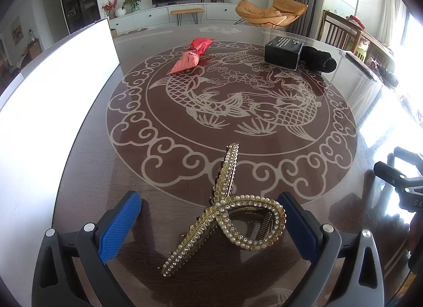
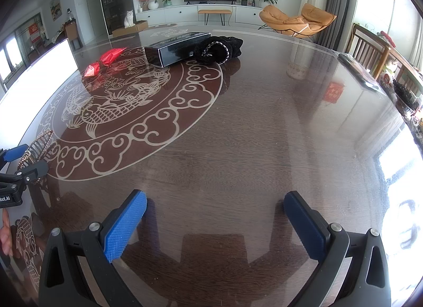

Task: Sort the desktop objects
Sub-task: 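Grasp the black velvet pouch with the right tool while the left tool holds the clip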

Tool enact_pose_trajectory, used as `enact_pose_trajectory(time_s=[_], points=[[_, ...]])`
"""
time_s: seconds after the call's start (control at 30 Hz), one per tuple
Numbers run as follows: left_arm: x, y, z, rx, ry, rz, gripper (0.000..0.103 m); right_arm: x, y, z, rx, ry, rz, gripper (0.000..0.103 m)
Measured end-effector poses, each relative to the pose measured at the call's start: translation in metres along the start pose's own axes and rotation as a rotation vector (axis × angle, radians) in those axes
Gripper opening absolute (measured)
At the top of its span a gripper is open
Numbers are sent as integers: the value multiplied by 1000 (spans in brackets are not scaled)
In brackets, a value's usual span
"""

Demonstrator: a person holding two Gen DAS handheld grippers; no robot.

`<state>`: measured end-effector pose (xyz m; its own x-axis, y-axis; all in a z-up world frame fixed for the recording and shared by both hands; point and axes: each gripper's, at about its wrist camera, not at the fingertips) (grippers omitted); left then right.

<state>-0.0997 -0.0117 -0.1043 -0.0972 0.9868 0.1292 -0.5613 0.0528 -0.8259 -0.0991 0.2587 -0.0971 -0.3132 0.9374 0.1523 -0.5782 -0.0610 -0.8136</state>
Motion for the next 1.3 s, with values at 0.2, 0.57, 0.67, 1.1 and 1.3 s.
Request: enact_pose_trajectory(time_s=[0.2,0.57,0.67,1.1,1.3], points=[[0,0,0,0,0,0,103,0,0,0,0,0,0,103],[0,0,1,2,-2,1,103,4,-1,1,14,21,30,103],[0,0,0,2,-2,1,103,22,7,26,-2,86,96,103],[1,0,1,2,-2,0,103,51,103,194,-120,129,10,71],[1,1,0,2,-3,0,103,39,111,186,-92,108,54,39]])
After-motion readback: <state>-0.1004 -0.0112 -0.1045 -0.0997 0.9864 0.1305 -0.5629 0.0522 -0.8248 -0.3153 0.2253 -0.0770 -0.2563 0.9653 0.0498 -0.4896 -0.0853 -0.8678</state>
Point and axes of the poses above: each gripper's, at about its wrist camera, not at the fingertips, and y roughly the way its jaws point, x to its right, z to its top, and after that the axes turned 14 degrees about -y, right-handed
